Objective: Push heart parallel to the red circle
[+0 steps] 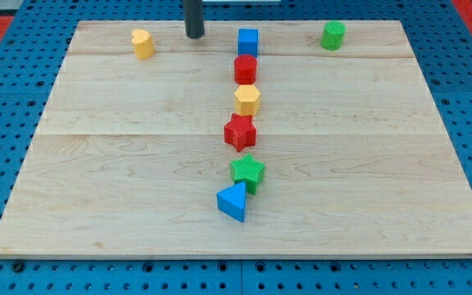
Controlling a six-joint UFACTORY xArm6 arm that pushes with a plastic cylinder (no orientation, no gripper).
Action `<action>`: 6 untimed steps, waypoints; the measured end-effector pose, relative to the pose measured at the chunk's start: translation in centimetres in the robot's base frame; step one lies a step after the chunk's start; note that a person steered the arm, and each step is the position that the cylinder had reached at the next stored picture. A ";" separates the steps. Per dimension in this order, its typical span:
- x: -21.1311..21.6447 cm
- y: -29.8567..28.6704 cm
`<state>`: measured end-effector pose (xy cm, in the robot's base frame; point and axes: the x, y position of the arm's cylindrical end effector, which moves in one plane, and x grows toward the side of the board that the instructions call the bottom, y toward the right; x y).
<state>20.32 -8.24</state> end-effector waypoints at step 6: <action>4.8 -1.1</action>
